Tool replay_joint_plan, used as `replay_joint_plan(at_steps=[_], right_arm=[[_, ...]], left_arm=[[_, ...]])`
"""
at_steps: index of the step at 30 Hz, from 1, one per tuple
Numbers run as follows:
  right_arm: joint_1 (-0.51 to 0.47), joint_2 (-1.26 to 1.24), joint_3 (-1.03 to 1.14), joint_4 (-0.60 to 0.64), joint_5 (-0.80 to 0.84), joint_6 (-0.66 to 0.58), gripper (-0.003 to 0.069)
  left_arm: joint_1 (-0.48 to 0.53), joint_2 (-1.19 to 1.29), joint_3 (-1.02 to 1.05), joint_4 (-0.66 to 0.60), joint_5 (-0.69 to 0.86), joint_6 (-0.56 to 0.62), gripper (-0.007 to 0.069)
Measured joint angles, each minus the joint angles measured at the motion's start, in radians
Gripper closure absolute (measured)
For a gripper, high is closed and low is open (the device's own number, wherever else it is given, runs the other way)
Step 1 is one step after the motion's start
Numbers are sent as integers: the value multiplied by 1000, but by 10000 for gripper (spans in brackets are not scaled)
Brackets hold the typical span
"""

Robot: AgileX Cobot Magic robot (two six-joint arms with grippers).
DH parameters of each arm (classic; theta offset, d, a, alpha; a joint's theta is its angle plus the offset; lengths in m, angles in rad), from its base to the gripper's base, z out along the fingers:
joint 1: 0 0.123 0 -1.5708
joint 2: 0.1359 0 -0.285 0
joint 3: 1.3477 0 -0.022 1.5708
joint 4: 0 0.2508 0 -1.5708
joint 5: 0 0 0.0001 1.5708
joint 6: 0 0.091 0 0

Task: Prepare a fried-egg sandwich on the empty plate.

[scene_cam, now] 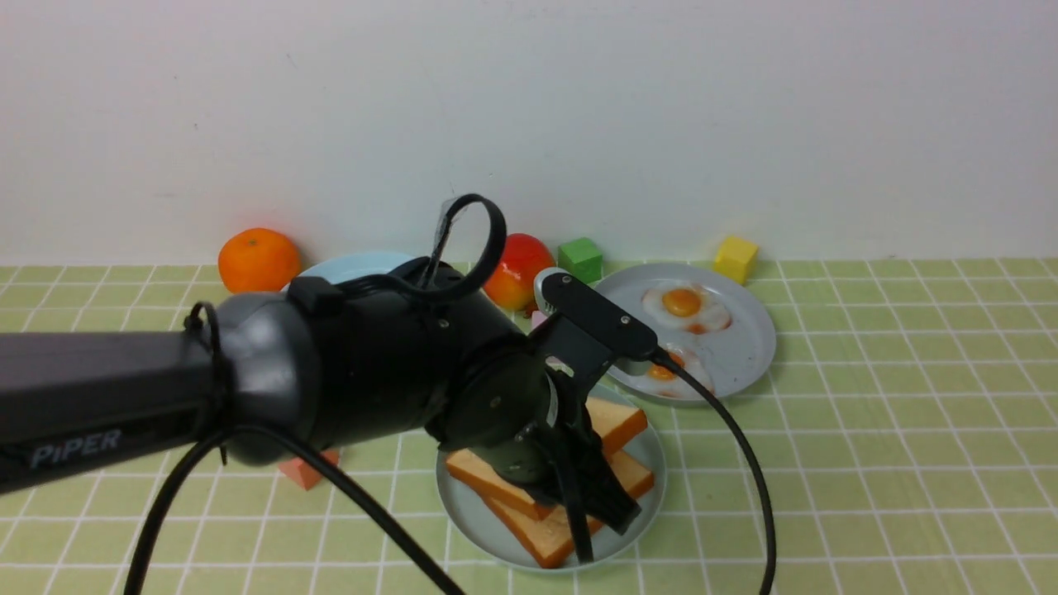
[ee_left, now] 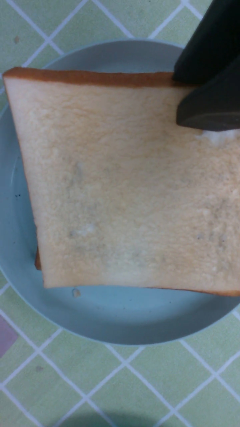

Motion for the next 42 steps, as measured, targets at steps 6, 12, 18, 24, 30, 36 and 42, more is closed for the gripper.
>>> replay_joint_plan(at_steps=[6,12,18,24,30,36,42], right_arm=[[0,0,0,-6,0,0,582],[0,0,0,-11,0,0,578],[0,0,0,-11,0,0,573],[0,0,0,-11,0,0,573],[0,-4,-13,-7,0,8,571],[0,-70,-16,-34,13,79,571],[0,-218,-16,-101,89,157,615]], left_arm=[[0,0,0,-38,-3,0,420],[0,-1,0,-90,6,0,382],[0,-71,0,-87,34,18,403],[0,-373,3,-93,31,17,591],[0,-751,150,-95,-95,7,638],[0,-1098,470,-98,-227,-48,638],[0,-1374,833,-98,-454,-77,638]])
